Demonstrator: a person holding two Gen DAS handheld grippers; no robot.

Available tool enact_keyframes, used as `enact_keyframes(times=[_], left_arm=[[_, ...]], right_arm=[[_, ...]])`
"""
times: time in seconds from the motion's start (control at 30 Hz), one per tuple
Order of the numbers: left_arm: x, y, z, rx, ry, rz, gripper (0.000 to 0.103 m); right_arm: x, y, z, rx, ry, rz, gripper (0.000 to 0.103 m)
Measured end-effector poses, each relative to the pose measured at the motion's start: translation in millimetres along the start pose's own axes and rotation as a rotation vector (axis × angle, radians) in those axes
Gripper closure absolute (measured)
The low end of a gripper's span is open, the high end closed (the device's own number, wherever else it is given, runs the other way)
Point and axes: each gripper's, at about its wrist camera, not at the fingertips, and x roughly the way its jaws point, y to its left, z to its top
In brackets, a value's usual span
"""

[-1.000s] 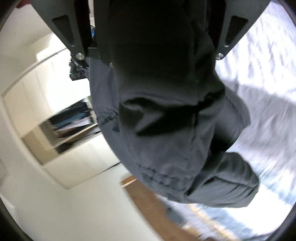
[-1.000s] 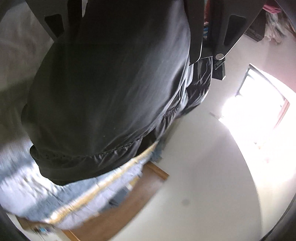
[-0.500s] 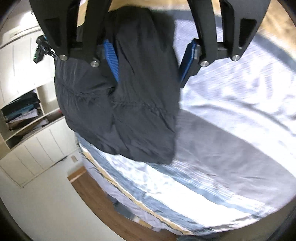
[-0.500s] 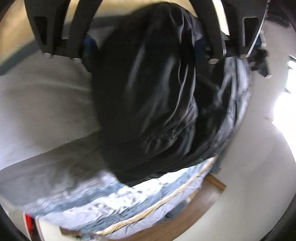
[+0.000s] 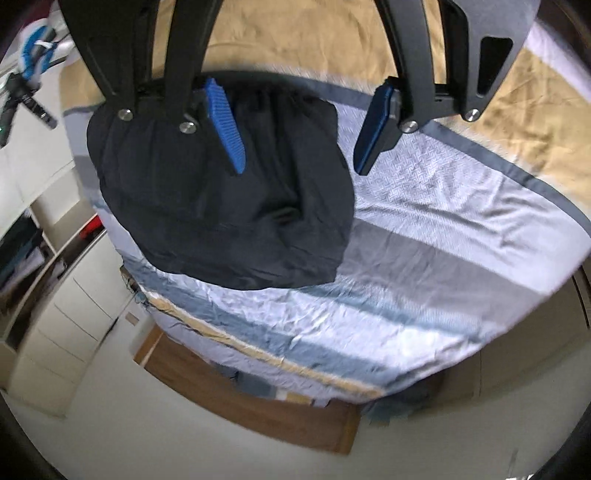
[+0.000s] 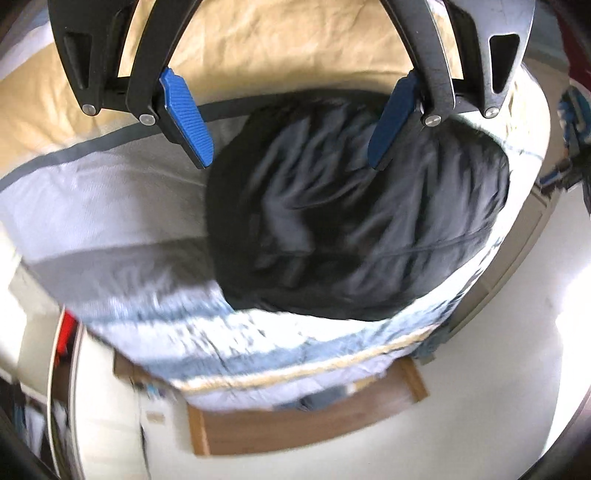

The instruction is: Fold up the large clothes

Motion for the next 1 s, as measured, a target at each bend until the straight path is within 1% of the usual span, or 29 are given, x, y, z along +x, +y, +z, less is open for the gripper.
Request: enact_keyframes(times=[0.03,0.13,0.17,0.27,0.37,0.47,0.57,0.67,0.87,1.0], left_arm=[[-2,-10,-3,0.01,-0.013,0.006,0.038],[-36,-42,-26,0.07,-0.078,0.056,0.036],[-40,-48,-29,0.081,-0.091,0.068,0.036],[-68,-71,-53,0.116,-0.133,0.103,0.035],[-84,-84,-73,0.143,-0.161,0.127,0.035],[-102,-95,-96,0.156,-0.197,0.175,0.035],[-117,-103,-116,0.157,-0.221,0.193,0.035],[-137,-112,-134,0.17,-0.26,0.216,0.035],[-171,-128,-155,0.201,-0.331,0.215,0.035],[-188,-140,-166,0.229,-0.362,0.222,0.035]], right_arm=[[-9,9,-1,-0.015,-0.018,-0.012,0.014],[-42,34,-13,-0.055,-0.086,-0.06,0.01],[-54,43,-17,-0.066,-0.108,-0.082,0.009],[-80,60,-27,-0.077,-0.155,-0.109,0.008],[-105,79,-44,-0.096,-0.196,-0.149,0.007],[-124,94,-61,-0.115,-0.216,-0.15,0.007],[-143,108,-76,-0.143,-0.248,-0.152,0.007],[-162,121,-90,-0.17,-0.304,-0.17,0.003],[-197,139,-110,-0.212,-0.398,-0.173,0.001],[-209,145,-119,-0.222,-0.427,-0.165,0.001]])
